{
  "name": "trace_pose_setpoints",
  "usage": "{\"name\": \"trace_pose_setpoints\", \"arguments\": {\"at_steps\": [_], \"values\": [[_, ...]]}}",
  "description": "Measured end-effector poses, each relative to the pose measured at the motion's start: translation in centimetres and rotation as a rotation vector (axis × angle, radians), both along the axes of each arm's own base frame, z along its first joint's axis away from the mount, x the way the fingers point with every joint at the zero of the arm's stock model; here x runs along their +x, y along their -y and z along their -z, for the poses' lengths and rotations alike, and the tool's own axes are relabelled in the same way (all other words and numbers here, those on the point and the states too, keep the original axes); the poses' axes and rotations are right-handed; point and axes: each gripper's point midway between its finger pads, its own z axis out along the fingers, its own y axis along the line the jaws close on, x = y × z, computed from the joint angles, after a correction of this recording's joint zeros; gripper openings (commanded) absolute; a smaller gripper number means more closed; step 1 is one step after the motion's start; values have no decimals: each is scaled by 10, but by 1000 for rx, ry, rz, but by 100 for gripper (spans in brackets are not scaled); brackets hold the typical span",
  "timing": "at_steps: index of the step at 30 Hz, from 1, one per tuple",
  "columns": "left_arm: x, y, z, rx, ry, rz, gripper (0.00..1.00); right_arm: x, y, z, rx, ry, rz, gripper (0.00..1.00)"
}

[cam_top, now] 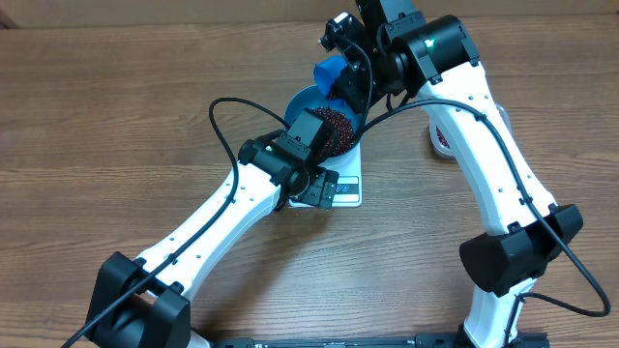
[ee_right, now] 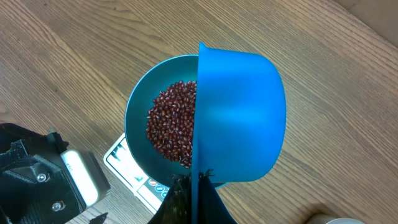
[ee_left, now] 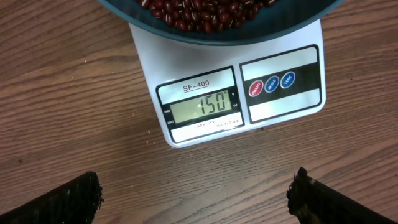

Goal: Scoop item into bowl and weigh 150g on scale
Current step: 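Tip a few beans from the scoop into the bowl, then raise the scoop away from the bowl with the right gripper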

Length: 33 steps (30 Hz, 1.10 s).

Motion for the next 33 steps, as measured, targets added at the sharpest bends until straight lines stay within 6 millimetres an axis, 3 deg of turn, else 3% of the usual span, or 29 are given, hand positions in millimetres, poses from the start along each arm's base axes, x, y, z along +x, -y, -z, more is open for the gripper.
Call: {"name": "trace_pose_setpoints", "arguments": {"at_steps": [23, 28, 33], "values": [[0, 0, 0, 0, 0, 0, 99, 0, 1, -3, 90, -55, 45, 4], [0, 0, 0, 0, 0, 0, 99, 6, 18, -8, 202, -115, 92, 4], [0, 0, 0, 0, 0, 0, 100, 10, 55, -13, 329, -206, 175, 4]]}}
